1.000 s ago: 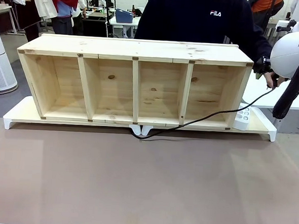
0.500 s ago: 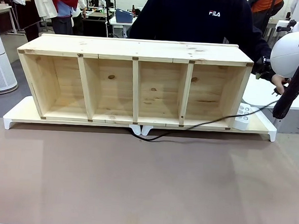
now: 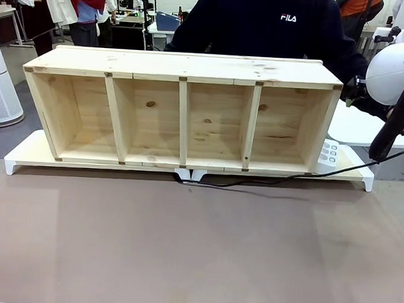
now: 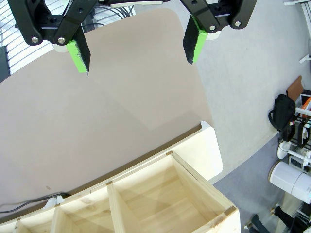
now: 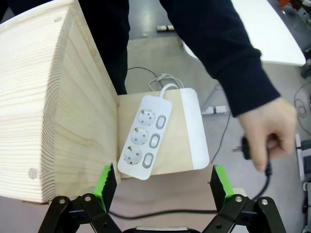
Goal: Perform cable management.
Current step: Release the Power Cable when the human grasps it.
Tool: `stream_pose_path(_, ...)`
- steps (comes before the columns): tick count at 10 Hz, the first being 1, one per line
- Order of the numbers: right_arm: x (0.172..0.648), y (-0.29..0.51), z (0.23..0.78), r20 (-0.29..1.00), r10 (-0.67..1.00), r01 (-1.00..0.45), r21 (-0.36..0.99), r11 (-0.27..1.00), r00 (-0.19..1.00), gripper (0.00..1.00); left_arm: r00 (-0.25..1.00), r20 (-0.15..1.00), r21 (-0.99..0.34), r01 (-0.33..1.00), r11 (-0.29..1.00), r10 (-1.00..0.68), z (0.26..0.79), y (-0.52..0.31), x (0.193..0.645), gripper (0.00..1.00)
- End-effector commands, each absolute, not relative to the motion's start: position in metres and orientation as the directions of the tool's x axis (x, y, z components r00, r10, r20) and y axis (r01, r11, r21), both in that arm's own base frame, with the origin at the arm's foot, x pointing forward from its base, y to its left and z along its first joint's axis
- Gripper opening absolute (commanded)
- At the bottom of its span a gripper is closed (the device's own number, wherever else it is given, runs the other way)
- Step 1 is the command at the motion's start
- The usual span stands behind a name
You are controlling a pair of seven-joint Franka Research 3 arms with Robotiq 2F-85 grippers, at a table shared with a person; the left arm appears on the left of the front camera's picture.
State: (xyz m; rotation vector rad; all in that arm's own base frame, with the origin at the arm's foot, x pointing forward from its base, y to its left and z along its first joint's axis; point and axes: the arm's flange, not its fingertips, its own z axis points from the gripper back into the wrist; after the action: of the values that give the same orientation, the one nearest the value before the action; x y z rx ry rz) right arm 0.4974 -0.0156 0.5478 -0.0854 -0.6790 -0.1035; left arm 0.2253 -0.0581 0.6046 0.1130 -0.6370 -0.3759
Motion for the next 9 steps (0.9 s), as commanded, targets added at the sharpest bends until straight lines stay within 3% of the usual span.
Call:
stream_pose_path(1, 0.4981, -0.0154, 0.5464, 0.627, -0.079, 0.128, -0.032, 0.991, 0.775, 1.00, 0.738, 0.560, 0.213, 0.311, 0.926, -0.376, 0.6043, -0.0577, 0.2250, 1.00)
stream_pose_path(9, 0.4981, -0.0154, 0.5464, 0.627, -0.079, 0.128, -0.032, 0.991, 0.775, 1.00, 0.738, 0.560, 0.213, 0.311, 0.926, -0.376, 0.6043, -0.0577, 0.2250, 1.00)
